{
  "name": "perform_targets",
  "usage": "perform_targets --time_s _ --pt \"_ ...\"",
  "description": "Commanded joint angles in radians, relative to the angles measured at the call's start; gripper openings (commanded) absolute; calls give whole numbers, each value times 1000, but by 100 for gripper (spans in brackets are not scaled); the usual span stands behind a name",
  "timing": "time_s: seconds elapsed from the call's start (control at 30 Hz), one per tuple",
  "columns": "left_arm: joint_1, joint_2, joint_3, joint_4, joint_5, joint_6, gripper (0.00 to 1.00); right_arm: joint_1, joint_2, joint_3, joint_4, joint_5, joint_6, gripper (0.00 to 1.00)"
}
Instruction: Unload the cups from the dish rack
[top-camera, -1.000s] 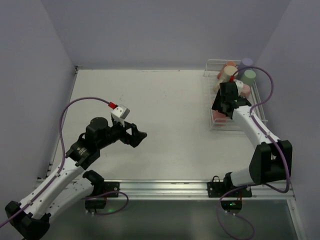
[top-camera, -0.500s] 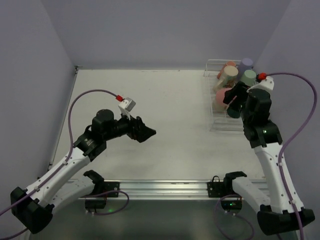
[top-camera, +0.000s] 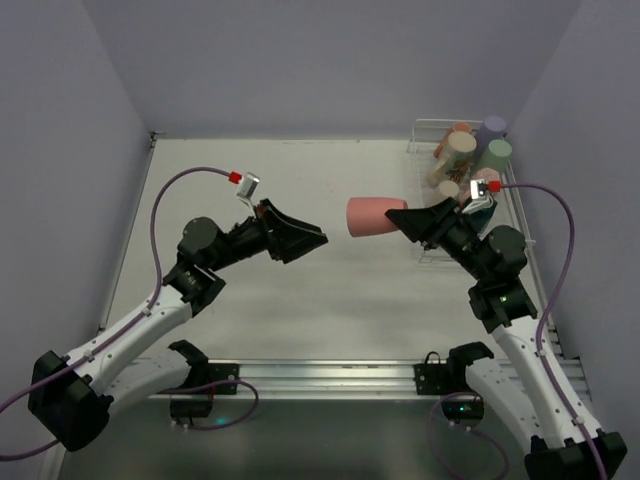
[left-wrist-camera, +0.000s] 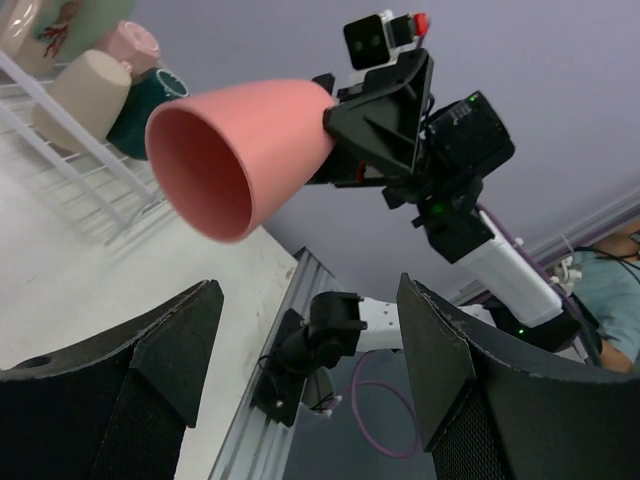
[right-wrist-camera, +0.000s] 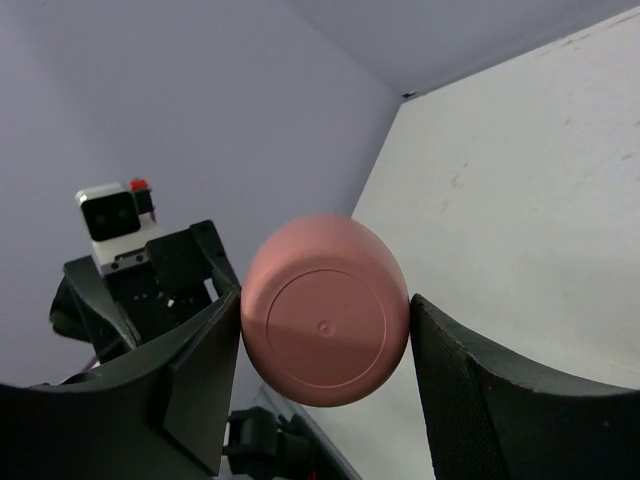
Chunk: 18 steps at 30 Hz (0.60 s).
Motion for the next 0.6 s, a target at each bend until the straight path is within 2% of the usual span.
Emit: perform_targets --time_s 0.0,0.17,0.57 --pt "-26 14 12 141 11 -82 77 50 -2 -13 184 -87 86 33" --pt "-58 57 26 142 4 -82 74 80 18 -42 266 -132 114 33" --pt "-84 108 41 212 1 -82 69 116 86 -74 287 -207 120 32"
